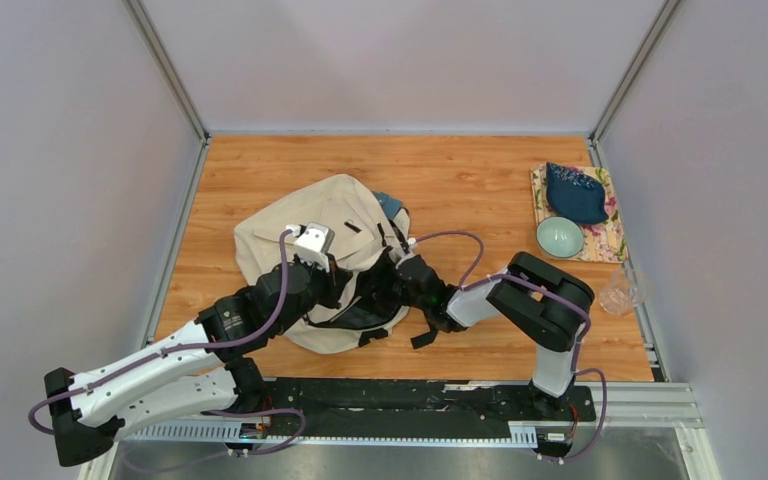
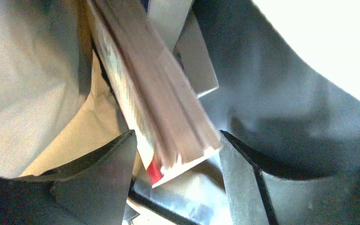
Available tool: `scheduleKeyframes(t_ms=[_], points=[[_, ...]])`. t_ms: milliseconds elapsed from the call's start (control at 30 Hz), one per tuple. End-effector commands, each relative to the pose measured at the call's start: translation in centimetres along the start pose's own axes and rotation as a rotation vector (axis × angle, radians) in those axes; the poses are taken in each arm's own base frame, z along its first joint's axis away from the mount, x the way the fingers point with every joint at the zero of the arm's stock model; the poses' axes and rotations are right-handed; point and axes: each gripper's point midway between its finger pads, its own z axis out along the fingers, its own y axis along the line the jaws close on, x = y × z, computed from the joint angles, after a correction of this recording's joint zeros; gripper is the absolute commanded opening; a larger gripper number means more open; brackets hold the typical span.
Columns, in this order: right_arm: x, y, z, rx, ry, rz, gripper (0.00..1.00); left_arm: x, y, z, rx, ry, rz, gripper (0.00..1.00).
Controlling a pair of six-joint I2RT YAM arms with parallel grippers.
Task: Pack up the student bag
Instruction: Place the book in the student bag.
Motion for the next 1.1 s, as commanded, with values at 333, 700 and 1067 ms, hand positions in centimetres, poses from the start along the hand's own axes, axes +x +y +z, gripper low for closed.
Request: scheduleKeyframes(t_ms=[333,700,1067], points=[[2.9,2.3,-2.9,-0.035,0.107,-0.114,0.53,-2.0,-1.1,-0.6,0.053,-0.074,-0.061,0.00],[-0.1,7.1,1.1,-0.170,-0.004,-0.049,0.03,-1.9,-1.1,-0.9,0.061,-0.071,-0.075,0.00],[-3.0,7.1,2.7,-0.187,-0.095,-0.052,0.16,-1.1,-0.3,-1.3,0.035,-0.057,-0.092,0.00]])
